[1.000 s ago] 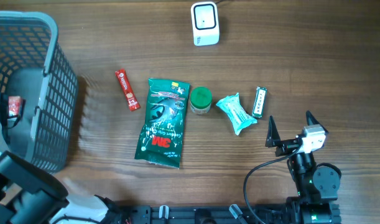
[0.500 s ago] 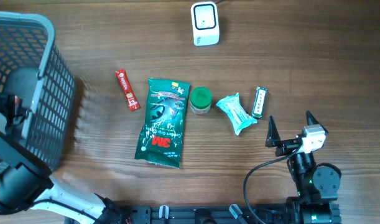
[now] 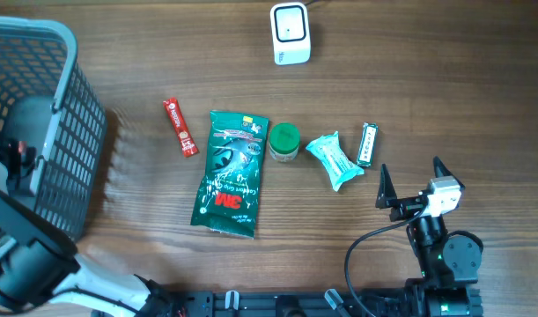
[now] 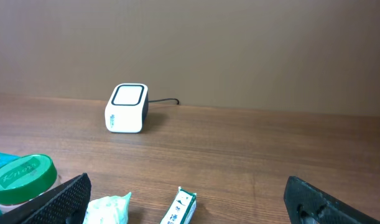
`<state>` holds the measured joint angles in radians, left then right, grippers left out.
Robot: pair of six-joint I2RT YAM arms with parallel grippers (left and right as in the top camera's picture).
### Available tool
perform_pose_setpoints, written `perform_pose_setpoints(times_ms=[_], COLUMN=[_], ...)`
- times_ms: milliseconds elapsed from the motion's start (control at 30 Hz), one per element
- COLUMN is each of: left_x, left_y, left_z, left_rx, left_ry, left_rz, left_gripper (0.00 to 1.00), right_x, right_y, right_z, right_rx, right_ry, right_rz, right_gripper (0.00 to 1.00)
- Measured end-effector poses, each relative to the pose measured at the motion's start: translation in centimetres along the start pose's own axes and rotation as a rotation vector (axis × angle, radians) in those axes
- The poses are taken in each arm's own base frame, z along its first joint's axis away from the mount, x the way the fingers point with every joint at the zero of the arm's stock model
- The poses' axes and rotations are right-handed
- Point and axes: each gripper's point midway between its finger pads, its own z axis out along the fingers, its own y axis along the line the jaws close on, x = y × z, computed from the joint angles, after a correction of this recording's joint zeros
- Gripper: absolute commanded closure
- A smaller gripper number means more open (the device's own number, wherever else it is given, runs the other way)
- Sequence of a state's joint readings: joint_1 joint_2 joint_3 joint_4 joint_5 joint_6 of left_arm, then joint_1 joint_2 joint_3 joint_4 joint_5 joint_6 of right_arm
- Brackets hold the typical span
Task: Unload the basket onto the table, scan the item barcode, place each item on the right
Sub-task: 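Reach the left gripper into the basket and grasp the red-white Kleenex pack, then carry the Kleenex pack and drop it below the tissue pack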
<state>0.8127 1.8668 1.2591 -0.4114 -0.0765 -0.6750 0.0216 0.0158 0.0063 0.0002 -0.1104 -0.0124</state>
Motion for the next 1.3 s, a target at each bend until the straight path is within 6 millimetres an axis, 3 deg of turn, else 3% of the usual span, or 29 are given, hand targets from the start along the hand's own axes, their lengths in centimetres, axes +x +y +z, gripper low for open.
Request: perform_pose_setpoints(times_ms=[33,100,200,233,267,367,433,500,633,667,733,767,833,967,1000,1067,1133,1200,1267,1300], left_x=[-0.6,-2.3,-4.8,-5.1,-5.1,-2.6,0.3,2.9,11.3,13.1,18.8,20.1,25.6,34.9,38.5,42.2,45.2,49.7,52.2,54.6], left_y=[-0.7,-2.5,-4.7,-5.1,-5.2,-4.2,-3.3,-3.9,-5.8,-6.0,-6.2,-6.2,-6.3,-4.9,-3.8,-2.4,-2.0,-0.9,-0.5,-0.2], left_z=[-1.2,-5.8,-14.7,-18.3,-20.6,-25.8,-28.9,-31.4,-35.7,-36.2,-37.7,-38.0,-38.7,-36.0,-33.9,-31.2,-29.9,-28.3,-27.6,-27.2], left_rx=[0.032,0.128,0.29,0.349,0.389,0.459,0.511,0.59,0.746,0.761,0.801,0.807,0.823,0.726,0.66,0.583,0.566,0.541,0.545,0.563], left_ry=[-0.016,-0.078,-0.204,-0.241,-0.261,-0.215,-0.141,-0.084,0.117,0.167,0.318,0.354,0.473,0.582,0.618,0.642,0.659,0.688,0.702,0.715], left_rz=[-0.002,-0.007,-0.012,-0.011,-0.008,-0.01,-0.019,0.014,0.205,0.252,0.41,0.45,0.623,0.892,0.986,1.068,1.123,1.204,1.231,1.249], left_gripper=[0.96,0.96,0.96,0.96,0.96,0.96,0.96,0.96,0.96,0.96,0.96,0.96,0.96,0.96,0.96,0.96,0.96,0.96,0.96,0.96], right_x=[0.0,0.0,0.0,0.0,0.0,0.0,0.0,0.0,0.0,0.0,0.0,0.0,0.0,0.0,0.0,0.0,0.0,0.0,0.0,0.0], right_y=[0.0,0.0,0.0,0.0,0.0,0.0,0.0,0.0,0.0,0.0,0.0,0.0,0.0,-0.1,0.0,-0.1,-0.1,-0.1,-0.1,-0.1], right_z=[0.0,0.0,0.0,0.0,0.0,0.0,0.0,0.0,0.0,0.0,0.0,0.0,0.0,0.0,0.0,0.0,0.0,0.0,0.0,0.0], right_rx=[0.0,0.0,0.0,0.0,0.0,0.0,0.0,0.0,0.0,0.0,0.0,0.0,0.0,0.002,0.002,0.003,0.004,0.004,0.004,0.004], right_ry=[0.0,0.0,0.0,0.0,0.0,0.0,0.0,0.0,0.0,0.0,0.0,0.0,0.0,0.0,0.0,0.0,0.0,0.0,0.0,0.0], right_rz=[0.0,0.0,0.0,0.0,0.0,0.0,0.0,0.0,0.0,0.0,0.0,0.0,0.0,0.0,0.0,0.0,0.0,0.0,0.0,0.0], right_gripper=[0.0,0.0,0.0,0.0,0.0,0.0,0.0,0.0,0.0,0.0,0.0,0.0,0.0,0.0,0.0,0.0,0.0,0.0,0.0,0.0])
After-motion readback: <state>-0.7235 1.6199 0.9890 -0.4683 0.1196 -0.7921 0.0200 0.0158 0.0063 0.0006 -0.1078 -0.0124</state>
